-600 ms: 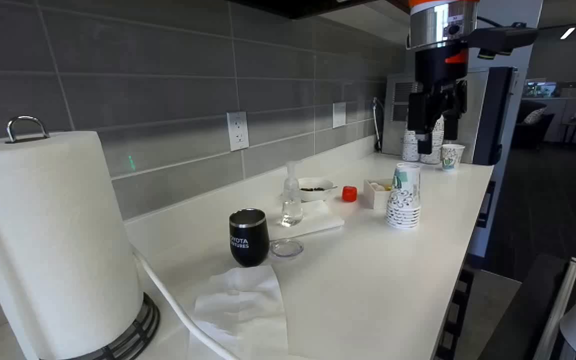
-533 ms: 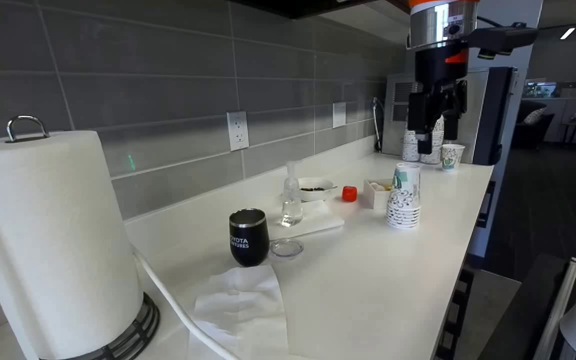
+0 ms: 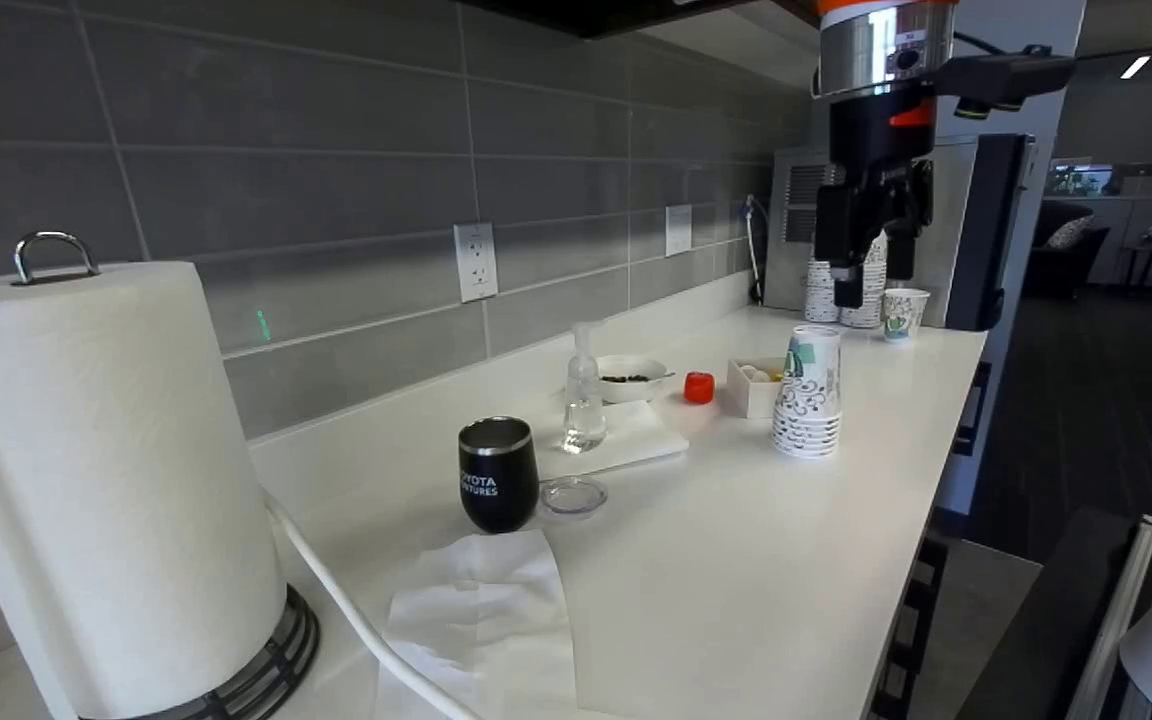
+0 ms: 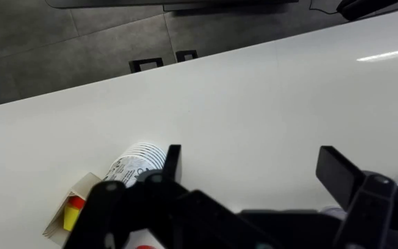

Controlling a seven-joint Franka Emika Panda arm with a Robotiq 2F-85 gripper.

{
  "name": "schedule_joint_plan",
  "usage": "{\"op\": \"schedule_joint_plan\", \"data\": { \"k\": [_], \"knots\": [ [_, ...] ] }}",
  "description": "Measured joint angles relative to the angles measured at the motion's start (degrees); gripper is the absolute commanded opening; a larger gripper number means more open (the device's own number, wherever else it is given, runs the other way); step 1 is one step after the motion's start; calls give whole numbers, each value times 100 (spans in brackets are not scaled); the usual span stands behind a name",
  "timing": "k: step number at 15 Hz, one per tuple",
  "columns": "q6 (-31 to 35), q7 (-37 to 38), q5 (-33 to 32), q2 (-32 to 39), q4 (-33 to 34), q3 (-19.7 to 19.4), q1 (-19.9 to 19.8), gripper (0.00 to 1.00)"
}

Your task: Put the lid on the black coffee mug

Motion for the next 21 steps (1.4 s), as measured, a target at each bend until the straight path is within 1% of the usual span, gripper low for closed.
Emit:
{"op": "schedule_joint_plan", "data": {
  "k": [3, 5, 9, 14, 17, 21],
  "knots": [
    [341, -128, -100, 175, 59, -14, -2, 100],
    [703, -261, -182, 480, 163, -13, -4, 100],
    [1555, -825, -264, 1411, 486, -21, 64, 100],
    [2710, -1519, -321, 2663, 927, 46, 437, 100],
    [3322, -1576, -481, 3310, 1105, 191, 579, 100],
    [4089, -1523, -856, 4020, 1228, 324, 620, 100]
  ]
}}
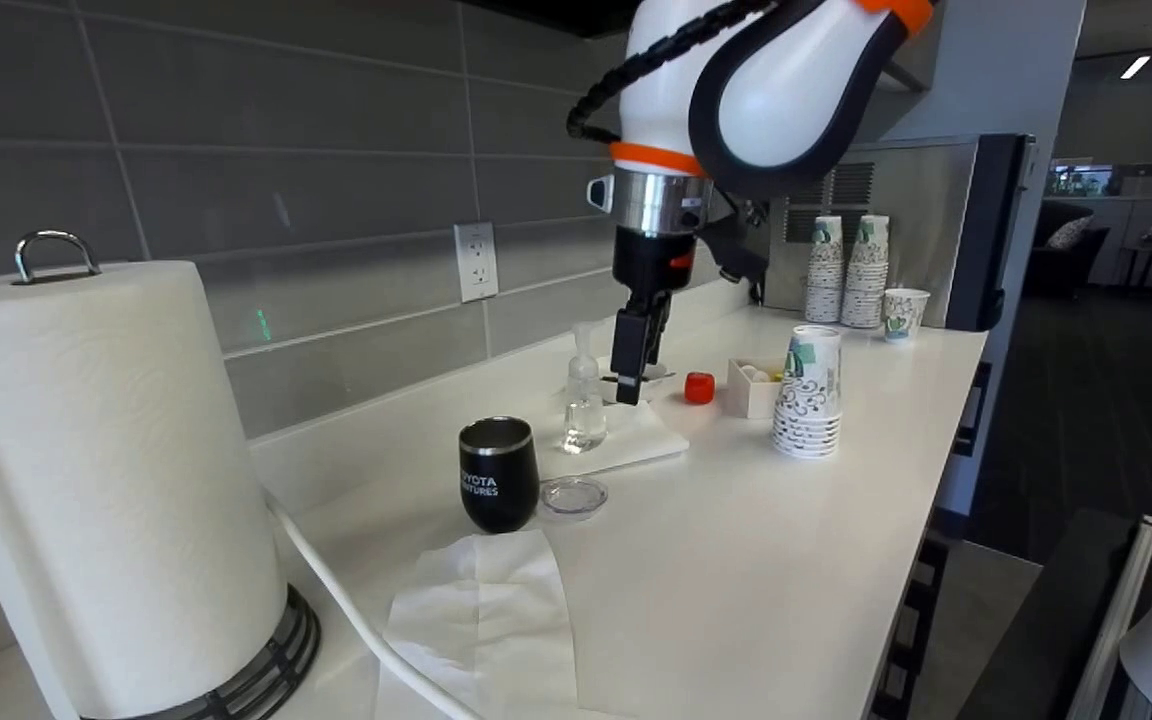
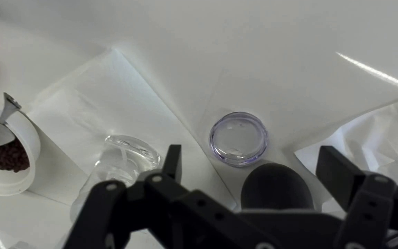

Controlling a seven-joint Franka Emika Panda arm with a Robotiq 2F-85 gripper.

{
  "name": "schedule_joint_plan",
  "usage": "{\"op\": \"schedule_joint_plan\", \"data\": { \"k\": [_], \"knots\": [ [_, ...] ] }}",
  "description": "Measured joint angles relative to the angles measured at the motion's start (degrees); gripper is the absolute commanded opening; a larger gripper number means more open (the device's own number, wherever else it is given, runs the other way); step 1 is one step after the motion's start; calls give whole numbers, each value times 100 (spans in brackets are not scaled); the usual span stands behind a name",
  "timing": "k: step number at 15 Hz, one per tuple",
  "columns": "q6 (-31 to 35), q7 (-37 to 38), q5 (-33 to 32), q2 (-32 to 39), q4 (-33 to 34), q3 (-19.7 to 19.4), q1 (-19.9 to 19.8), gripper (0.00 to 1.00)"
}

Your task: Put the lid on the black coffee mug

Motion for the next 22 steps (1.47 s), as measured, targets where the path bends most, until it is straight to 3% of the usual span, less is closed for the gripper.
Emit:
{"op": "schedule_joint_plan", "data": {
  "k": [6, 22],
  "knots": [
    [446, 130, -250, 963, 340, -8, 4, 100],
    [581, 241, -500, 2863, 1672, -284, 324, 100]
  ]
}}
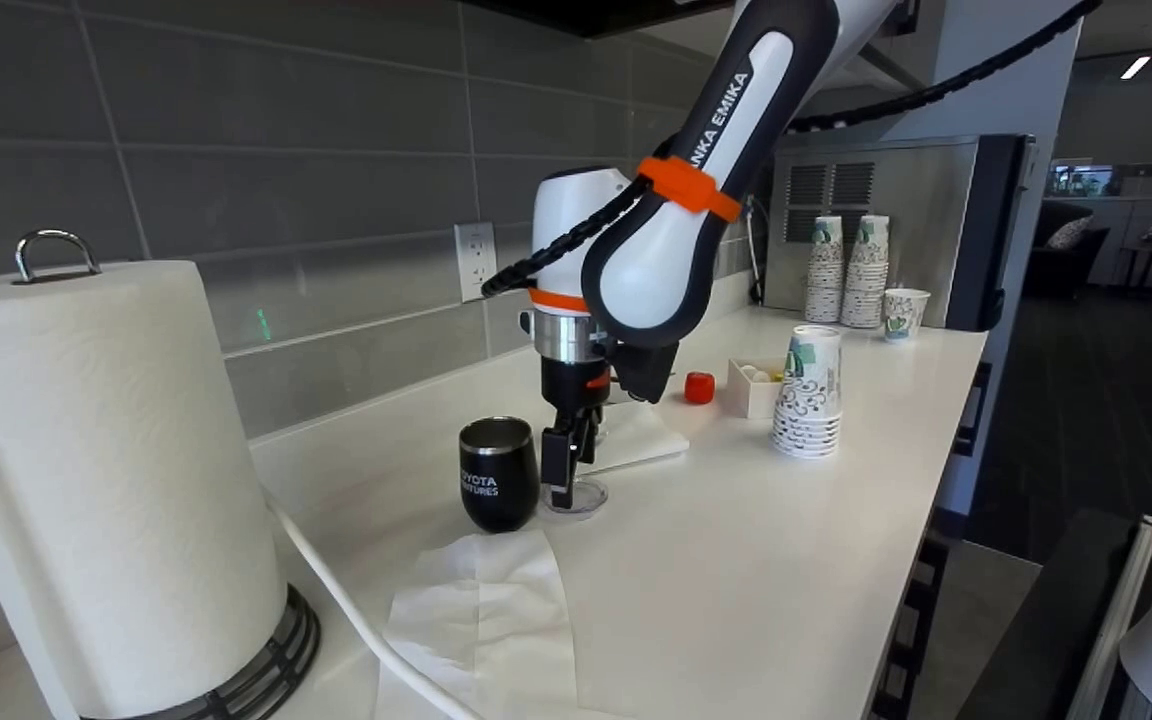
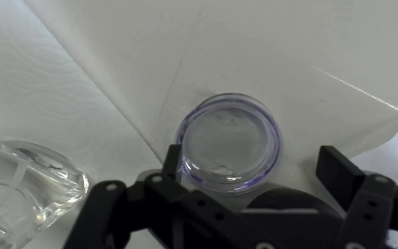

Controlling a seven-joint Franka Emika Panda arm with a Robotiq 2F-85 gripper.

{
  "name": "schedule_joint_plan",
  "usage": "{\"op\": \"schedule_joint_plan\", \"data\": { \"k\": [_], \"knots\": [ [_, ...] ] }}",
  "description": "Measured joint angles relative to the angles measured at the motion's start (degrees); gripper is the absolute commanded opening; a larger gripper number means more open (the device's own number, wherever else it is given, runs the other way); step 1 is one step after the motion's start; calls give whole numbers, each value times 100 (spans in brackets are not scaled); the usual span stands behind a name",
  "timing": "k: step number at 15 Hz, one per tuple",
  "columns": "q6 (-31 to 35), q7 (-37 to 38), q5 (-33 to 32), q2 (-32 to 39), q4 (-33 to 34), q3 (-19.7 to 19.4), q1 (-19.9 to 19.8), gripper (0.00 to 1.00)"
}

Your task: Put the lid on the black coffee mug

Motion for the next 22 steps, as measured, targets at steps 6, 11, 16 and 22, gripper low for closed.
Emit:
{"op": "schedule_joint_plan", "data": {
  "k": [6, 11, 16, 22],
  "knots": [
    [0, -42, 0, 314, 250, -59, 21, 100],
    [-1, -62, 0, 452, 355, -78, 25, 100],
    [-6, -76, 1, 504, 427, -87, 26, 100],
    [-6, -79, 7, 508, 434, -87, 26, 100]
  ]
}}
